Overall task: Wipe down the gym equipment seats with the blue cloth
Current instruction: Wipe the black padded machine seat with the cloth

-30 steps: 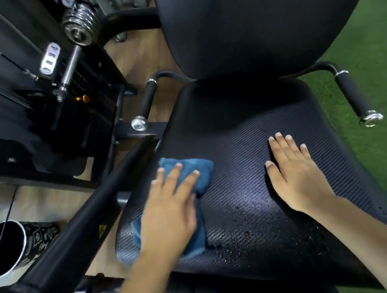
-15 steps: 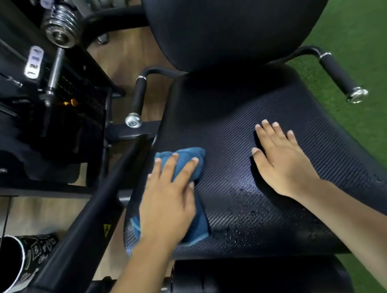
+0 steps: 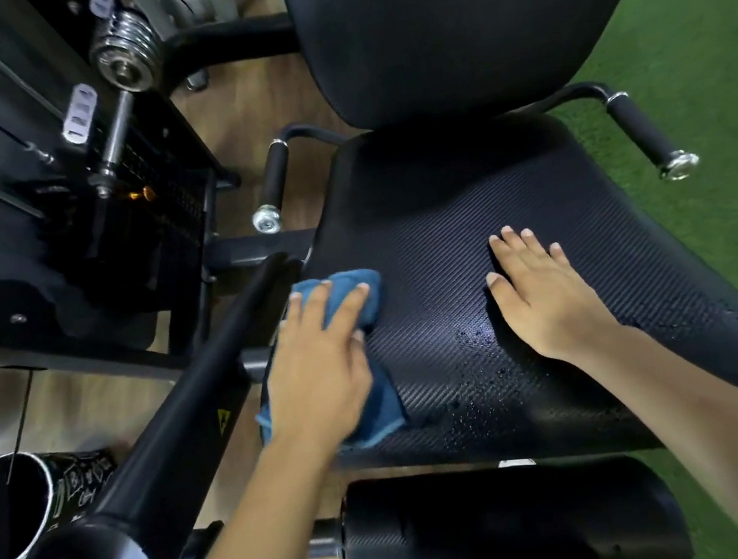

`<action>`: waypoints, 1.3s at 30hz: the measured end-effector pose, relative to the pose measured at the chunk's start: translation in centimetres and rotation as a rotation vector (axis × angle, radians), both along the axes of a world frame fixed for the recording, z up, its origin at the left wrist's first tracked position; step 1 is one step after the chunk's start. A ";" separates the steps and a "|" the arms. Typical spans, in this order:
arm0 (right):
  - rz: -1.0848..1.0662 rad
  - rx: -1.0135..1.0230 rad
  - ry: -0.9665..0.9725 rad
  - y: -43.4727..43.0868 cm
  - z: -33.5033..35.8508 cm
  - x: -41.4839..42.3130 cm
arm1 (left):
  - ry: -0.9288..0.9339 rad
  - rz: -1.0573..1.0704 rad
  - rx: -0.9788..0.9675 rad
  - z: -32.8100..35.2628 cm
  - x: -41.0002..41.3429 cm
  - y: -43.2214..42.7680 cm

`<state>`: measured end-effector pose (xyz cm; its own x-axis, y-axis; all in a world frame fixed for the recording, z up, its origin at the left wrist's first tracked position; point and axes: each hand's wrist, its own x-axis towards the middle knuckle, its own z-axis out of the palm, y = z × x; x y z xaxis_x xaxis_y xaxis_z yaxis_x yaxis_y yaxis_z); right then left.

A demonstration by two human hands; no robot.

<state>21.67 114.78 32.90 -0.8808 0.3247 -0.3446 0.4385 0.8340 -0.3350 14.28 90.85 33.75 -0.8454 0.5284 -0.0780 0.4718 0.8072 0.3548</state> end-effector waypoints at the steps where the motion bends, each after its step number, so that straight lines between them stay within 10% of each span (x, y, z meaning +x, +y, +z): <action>1: -0.001 -0.007 0.004 0.0 0.1 0.1 | -0.007 0.068 -0.016 -0.2 -1.1 0.0; 11: -0.043 -0.040 0.088 1.1 0.7 2.2 | -0.008 -0.200 0.061 0.4 3.6 4.0; 18: -0.081 -0.008 0.094 5.1 1.2 4.9 | -0.005 0.030 -0.046 -0.4 0.8 7.6; 27: -0.118 0.024 0.092 7.4 1.6 9.7 | -0.031 -0.389 0.099 0.8 6.2 7.8; 34: -0.206 0.041 0.098 8.5 1.7 12.4 | -0.038 -0.079 0.058 -0.5 3.3 12.8; 39: -0.283 0.052 0.085 8.8 1.9 14.1 | -0.033 -0.411 0.087 0.4 9.5 16.4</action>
